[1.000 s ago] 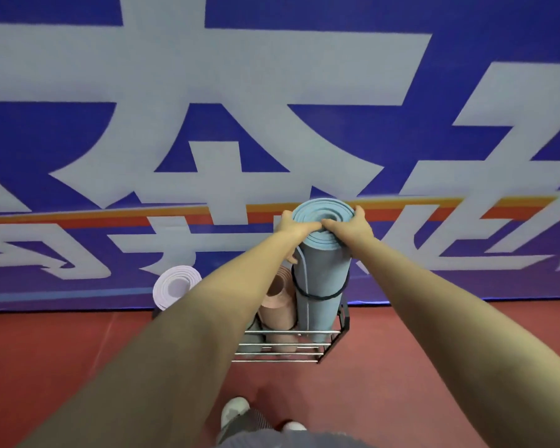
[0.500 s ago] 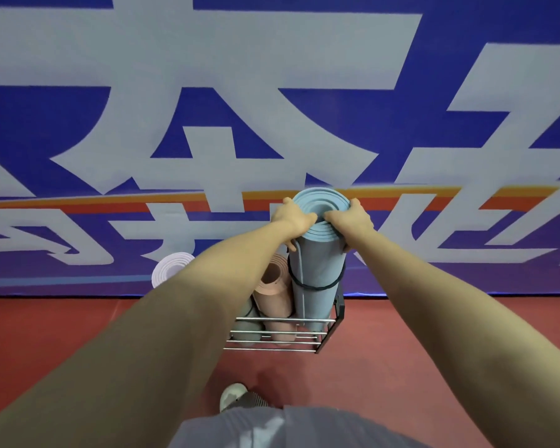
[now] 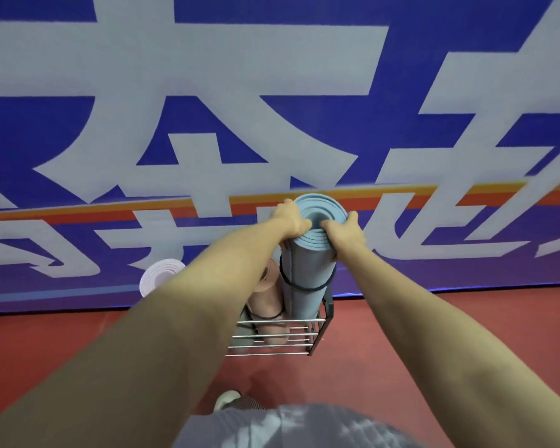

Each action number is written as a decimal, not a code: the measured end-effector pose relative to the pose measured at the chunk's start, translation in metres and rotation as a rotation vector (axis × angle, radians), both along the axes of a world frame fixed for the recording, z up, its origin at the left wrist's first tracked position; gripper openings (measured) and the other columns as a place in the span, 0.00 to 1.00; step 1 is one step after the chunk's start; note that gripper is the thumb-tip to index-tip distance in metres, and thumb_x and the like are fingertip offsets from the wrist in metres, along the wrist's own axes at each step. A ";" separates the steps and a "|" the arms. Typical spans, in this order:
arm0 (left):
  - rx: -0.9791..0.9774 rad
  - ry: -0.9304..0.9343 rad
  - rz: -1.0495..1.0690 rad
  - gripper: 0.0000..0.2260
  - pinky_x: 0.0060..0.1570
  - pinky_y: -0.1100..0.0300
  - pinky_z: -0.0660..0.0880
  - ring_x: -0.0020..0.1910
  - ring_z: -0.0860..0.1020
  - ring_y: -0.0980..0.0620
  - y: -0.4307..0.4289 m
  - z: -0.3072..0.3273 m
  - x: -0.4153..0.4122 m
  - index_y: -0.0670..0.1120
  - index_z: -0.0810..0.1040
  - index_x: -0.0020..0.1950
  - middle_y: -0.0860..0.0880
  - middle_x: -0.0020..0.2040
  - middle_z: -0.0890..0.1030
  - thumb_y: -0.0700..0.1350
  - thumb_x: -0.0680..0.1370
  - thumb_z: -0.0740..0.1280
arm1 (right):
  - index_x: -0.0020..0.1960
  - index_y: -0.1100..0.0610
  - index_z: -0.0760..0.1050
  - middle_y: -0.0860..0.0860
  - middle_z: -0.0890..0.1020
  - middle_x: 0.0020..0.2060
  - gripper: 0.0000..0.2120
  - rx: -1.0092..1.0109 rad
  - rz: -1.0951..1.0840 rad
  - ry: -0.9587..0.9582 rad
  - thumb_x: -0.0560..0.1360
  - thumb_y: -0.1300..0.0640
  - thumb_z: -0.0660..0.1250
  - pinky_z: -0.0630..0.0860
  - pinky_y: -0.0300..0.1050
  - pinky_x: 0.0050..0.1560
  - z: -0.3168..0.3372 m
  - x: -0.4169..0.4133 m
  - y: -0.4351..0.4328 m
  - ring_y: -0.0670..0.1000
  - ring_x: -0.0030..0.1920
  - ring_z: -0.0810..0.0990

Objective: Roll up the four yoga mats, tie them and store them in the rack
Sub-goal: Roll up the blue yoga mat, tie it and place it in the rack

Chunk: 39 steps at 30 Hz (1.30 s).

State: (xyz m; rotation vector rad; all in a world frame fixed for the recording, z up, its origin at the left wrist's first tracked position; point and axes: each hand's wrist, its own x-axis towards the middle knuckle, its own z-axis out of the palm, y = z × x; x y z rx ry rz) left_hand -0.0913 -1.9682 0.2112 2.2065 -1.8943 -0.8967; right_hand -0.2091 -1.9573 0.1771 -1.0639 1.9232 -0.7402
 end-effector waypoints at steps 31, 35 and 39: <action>0.108 -0.023 0.009 0.26 0.51 0.52 0.71 0.63 0.73 0.39 -0.032 -0.073 -0.027 0.38 0.60 0.71 0.39 0.65 0.73 0.49 0.78 0.64 | 0.59 0.57 0.60 0.59 0.73 0.55 0.21 0.191 0.031 -0.161 0.74 0.53 0.66 0.78 0.55 0.42 -0.066 -0.033 -0.025 0.61 0.56 0.75; 0.046 0.041 0.062 0.29 0.47 0.53 0.71 0.58 0.76 0.39 -0.017 -0.095 -0.028 0.47 0.55 0.75 0.40 0.59 0.77 0.51 0.78 0.62 | 0.63 0.59 0.62 0.56 0.74 0.56 0.25 0.163 0.041 -0.147 0.74 0.51 0.68 0.71 0.45 0.36 -0.078 -0.036 -0.022 0.58 0.56 0.74; 0.046 0.201 0.106 0.29 0.48 0.52 0.72 0.55 0.77 0.40 -0.016 -0.103 -0.015 0.61 0.53 0.75 0.43 0.58 0.78 0.54 0.78 0.63 | 0.59 0.58 0.62 0.55 0.75 0.55 0.29 0.162 0.146 -0.127 0.70 0.44 0.72 0.78 0.56 0.49 -0.079 -0.037 -0.030 0.56 0.55 0.77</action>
